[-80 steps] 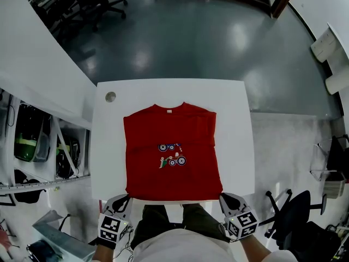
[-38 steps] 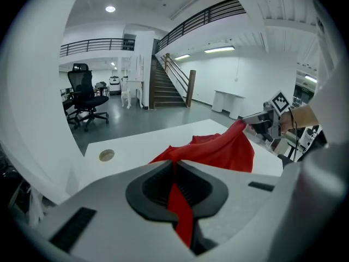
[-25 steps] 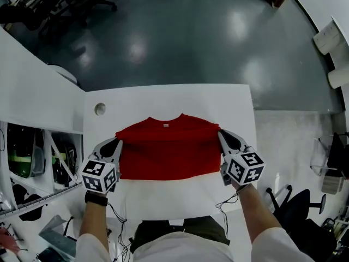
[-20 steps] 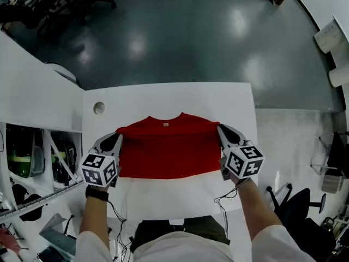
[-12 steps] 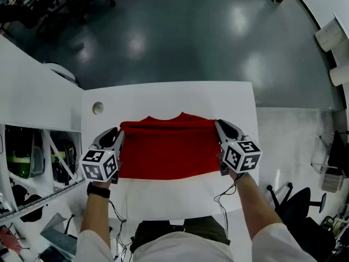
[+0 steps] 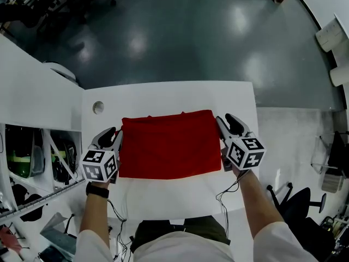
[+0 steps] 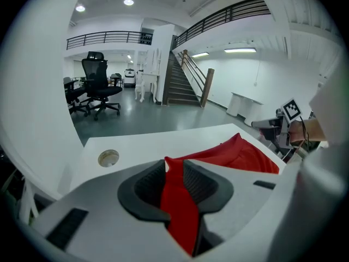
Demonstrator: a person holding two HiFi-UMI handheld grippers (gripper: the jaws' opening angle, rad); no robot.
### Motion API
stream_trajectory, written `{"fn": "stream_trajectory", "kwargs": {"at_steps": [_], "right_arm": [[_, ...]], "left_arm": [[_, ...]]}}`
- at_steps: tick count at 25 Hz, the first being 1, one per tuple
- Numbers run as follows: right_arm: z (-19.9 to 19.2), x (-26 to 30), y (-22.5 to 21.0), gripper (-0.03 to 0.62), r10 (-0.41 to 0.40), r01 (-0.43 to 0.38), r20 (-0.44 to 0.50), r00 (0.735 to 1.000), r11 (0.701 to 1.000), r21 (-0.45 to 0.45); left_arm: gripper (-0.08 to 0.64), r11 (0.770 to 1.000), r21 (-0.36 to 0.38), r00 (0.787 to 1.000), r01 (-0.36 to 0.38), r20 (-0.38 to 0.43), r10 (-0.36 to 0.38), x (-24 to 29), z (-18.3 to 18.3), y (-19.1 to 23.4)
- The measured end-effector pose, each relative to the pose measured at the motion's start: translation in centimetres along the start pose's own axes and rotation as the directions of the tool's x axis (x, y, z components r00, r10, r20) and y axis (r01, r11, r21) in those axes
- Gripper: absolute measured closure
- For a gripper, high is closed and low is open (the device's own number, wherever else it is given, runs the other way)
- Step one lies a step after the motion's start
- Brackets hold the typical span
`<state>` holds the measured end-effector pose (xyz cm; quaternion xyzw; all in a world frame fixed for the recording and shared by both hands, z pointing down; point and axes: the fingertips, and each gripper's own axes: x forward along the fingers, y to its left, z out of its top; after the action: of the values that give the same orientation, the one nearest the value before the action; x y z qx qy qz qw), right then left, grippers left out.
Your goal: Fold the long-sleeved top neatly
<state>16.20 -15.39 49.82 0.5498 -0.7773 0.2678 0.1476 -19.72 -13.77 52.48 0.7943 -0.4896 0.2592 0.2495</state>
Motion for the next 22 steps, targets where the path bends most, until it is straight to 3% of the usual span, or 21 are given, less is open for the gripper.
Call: {"fn": "stream_trajectory", "kwargs": {"at_steps": [11,22], "right_arm": [[-1.6,-1.1,0.0,0.436,-0.015,0.015,-0.022,1.0,1.0,-0.01],[-0.7,-3.4,1.6,0.434,0.003,-0.002,0.018,1.0,0.999,-0.048]], "left_arm": [[0.456,1.0,0.017,1.0,-0.015,-0.021,0.016,-1.3,-1.7,0.3],[0.449,0.999,0.037,1.0,0.008,0.018,-0.009,-3.2,-1.2,-1.2]]}}
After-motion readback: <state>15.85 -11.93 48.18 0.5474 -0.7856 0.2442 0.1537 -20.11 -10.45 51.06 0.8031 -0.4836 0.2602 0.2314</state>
